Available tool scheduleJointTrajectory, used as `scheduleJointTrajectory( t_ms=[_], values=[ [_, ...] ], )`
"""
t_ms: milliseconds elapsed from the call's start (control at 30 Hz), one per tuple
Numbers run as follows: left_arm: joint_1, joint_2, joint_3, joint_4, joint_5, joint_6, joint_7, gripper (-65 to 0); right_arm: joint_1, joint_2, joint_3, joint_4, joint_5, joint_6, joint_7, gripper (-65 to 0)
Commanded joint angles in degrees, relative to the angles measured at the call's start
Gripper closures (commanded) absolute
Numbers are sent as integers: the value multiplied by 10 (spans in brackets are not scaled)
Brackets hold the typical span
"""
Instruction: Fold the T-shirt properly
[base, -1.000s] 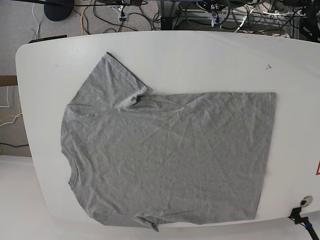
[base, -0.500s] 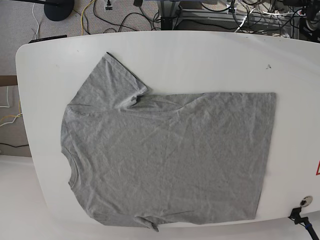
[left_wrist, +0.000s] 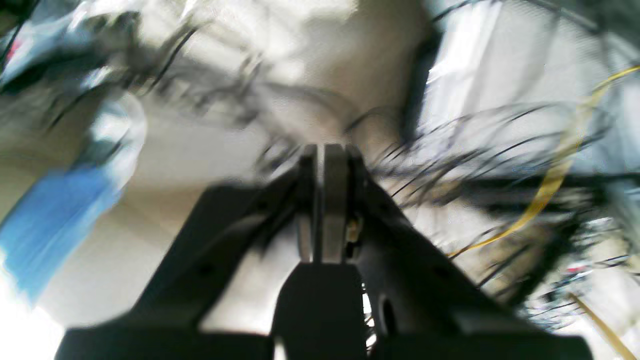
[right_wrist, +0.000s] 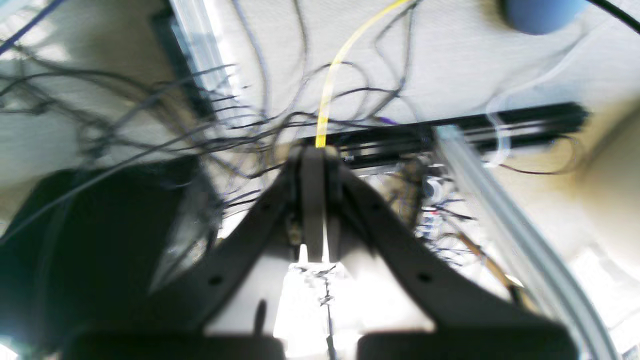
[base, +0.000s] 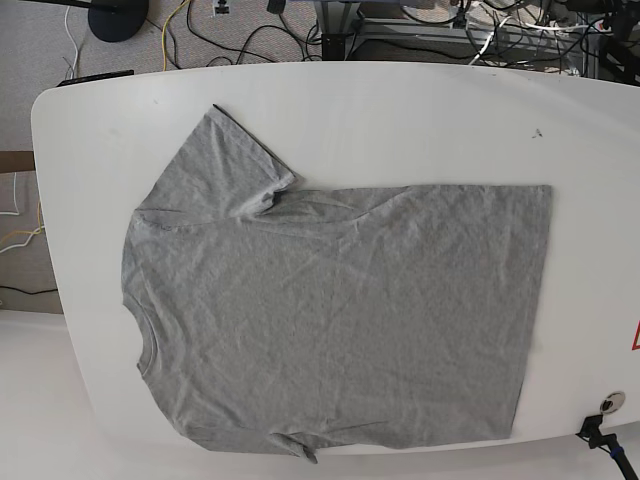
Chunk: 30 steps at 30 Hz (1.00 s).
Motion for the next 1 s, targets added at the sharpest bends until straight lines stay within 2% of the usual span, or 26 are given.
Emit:
scheduleJointTrajectory(
  t_ms=[0,400,700,967],
  values=[
    [4,-3,1,1,0,1,2,-14,-4,2,0,-1,-3,0,1,0],
    [6,-3,1,1,0,1,2,-14,-16,1,0,8,-3,0,5,0],
    [33,-3,1,8,-1,0,-1,-14,-107,1,-1,162,-3,0,3,0],
    [99,-4,1,107,-1,0,1,-14,-192,1,-1,288,-1,2,1,0]
  ],
)
